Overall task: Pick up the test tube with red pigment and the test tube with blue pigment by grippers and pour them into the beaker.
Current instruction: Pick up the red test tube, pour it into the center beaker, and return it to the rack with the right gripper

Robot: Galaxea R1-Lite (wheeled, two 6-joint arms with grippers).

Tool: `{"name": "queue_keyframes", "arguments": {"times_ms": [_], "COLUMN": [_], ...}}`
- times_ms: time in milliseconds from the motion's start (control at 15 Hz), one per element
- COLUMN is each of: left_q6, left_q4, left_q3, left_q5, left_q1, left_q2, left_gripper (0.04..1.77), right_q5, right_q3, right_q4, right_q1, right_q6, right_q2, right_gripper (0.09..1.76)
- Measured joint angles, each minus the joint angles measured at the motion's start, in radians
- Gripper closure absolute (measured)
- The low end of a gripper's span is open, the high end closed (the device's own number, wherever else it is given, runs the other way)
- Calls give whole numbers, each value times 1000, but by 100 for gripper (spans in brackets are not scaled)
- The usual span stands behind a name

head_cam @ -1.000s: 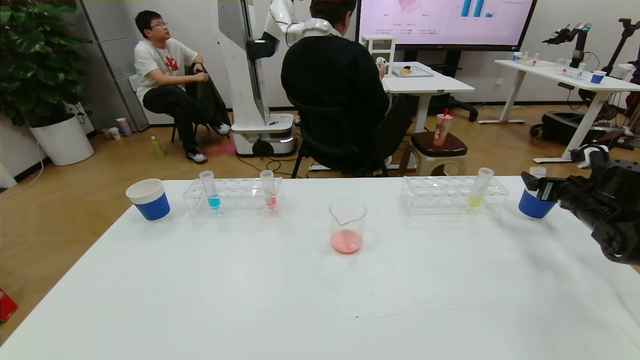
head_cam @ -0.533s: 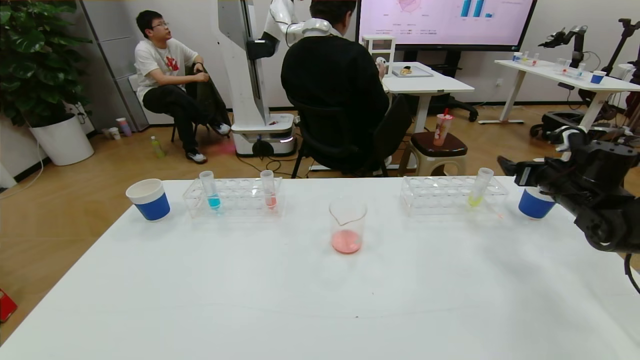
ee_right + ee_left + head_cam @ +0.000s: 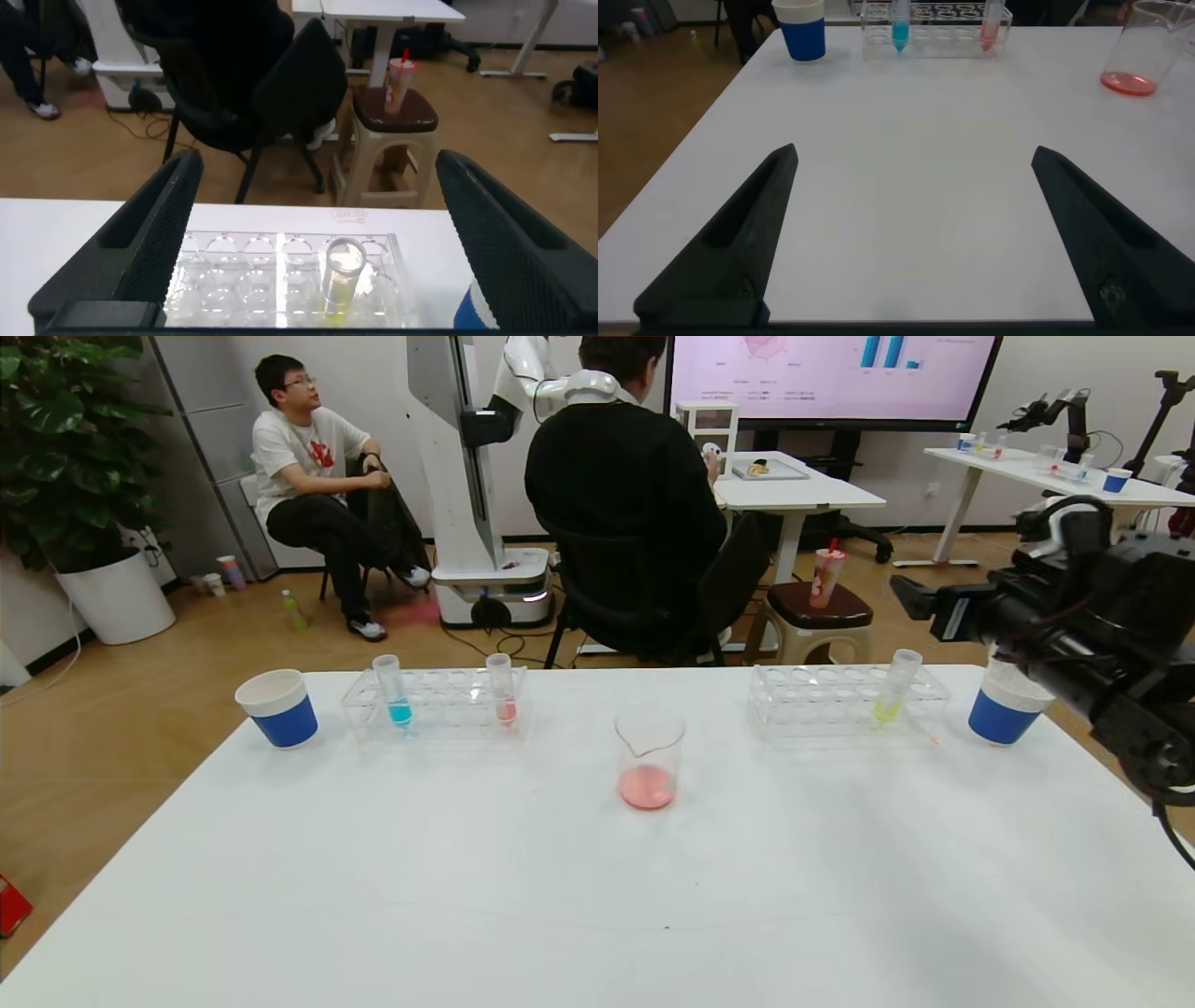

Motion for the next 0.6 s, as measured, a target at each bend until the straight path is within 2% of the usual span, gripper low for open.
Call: {"name": "queue_keyframes", "arguments": {"times_ms": [267, 600], "left_q6": [0, 1], "left_q4": [0, 0], "left_q3": [0, 0], "left_q5": [0, 0], "left_q1": [0, 0], "left_q2": [0, 0], "left_gripper": [6, 6], "right_q5": [0, -9], "right_q3": [132, 245], "right_q4": [27, 224], "right_q1": [-10, 7], "right_q6": [-4, -22], "right_q2": [-262, -683], "right_gripper": [11, 11]}}
